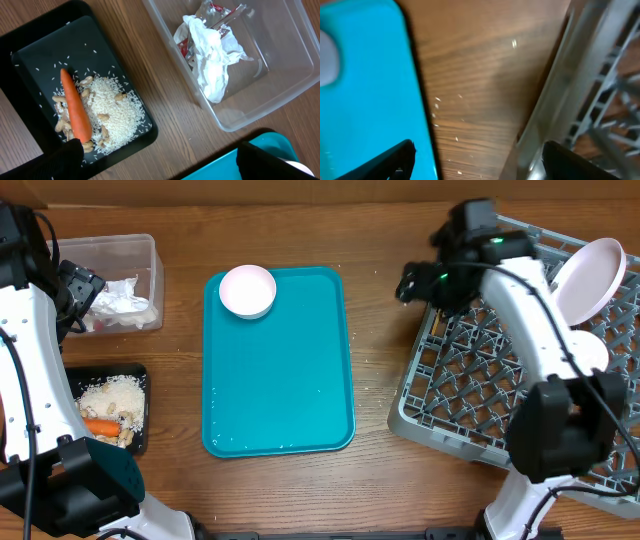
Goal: Sort waste into correct bins and load items into the dishwasher rack
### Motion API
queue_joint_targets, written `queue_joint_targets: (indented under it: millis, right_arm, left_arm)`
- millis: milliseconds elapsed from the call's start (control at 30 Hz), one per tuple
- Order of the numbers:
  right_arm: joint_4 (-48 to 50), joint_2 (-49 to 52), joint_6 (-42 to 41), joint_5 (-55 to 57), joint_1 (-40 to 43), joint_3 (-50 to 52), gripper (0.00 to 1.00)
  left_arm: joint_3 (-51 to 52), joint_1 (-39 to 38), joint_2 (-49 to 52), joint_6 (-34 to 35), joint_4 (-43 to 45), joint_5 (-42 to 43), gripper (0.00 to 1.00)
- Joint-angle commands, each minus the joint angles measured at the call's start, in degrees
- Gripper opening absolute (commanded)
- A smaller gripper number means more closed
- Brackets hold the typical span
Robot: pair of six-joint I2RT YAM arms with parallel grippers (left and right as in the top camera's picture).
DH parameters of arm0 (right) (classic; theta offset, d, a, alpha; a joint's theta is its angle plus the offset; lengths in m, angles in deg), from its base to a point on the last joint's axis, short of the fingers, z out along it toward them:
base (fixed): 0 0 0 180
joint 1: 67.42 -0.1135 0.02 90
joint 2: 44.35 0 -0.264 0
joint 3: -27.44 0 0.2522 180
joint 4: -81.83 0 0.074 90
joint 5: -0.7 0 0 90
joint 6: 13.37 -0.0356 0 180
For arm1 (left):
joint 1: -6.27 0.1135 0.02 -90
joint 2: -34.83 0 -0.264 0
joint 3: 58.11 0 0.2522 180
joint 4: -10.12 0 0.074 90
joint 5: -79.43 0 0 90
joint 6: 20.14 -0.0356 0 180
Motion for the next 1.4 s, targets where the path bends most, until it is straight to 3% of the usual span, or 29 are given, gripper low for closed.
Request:
queue_joint_targets:
  millis: [0, 467, 667, 833, 967, 1367]
  right_arm:
    - [-1.4, 2.1, -7.3, 11.5, -2.1, 0.6, 0.84]
    - [-2.1, 1.6, -8.6, 13.4, -2.4, 0.4, 0.82]
    - [-1.7, 3.3, -8.7, 12.9, -2.4, 1.0, 0.55]
    - [-1.6, 4.8, -8.7, 12.7, -2.5, 2.0, 0.51]
    - [-1.7, 5.2, -7.8, 12.7, -2.5, 2.0, 0.4]
    - [-5.6, 5.2, 3.3, 9.7, -2.5, 2.0, 0.26]
  left_arm:
    - [-0.3, -0.2, -0.2, -0.7, 0.0, -0.8, 1.0]
    - [-0.3, -0.2, -0.2, -0.7, 0.0, -0.8, 1.0]
    - [-0.3, -0.2, -0.2, -0.7, 0.0, -0.8, 1.0]
    - [-0.3, -0.2, -0.2, -0.7, 0.0, -0.8, 1.0]
    - [-0.3, -0.2, -0.2, -0.7, 0.0, -0.8, 1.0]
    - [-0.3, -0.2, -0.2, -0.7, 0.0, -0.8, 1.0]
